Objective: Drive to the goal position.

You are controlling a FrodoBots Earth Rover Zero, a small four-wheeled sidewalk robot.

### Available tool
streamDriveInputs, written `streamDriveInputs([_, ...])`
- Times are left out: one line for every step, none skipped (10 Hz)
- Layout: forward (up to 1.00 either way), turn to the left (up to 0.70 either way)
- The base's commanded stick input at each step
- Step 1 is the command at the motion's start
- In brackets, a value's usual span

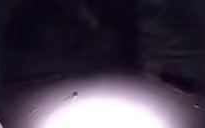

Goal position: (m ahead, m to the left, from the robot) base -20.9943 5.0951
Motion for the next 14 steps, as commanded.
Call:
streamDriveInputs([-1.0, 0.27])
streamDriveInputs([-1.0, 0.27])
streamDriveInputs([-1.0, 0.27])
streamDriveInputs([-1.0, 0.2])
streamDriveInputs([-1.0, 0.0])
streamDriveInputs([-1.0, 0.0])
streamDriveInputs([-1.0, 0.0])
streamDriveInputs([-1.0, 0.0])
streamDriveInputs([-1.0, 0.0])
streamDriveInputs([-1.0, 0.0])
streamDriveInputs([-1.0, 0.0])
streamDriveInputs([-1.0, 0.0])
streamDriveInputs([-1.0, 0.0])
streamDriveInputs([-1.0, 0.0])
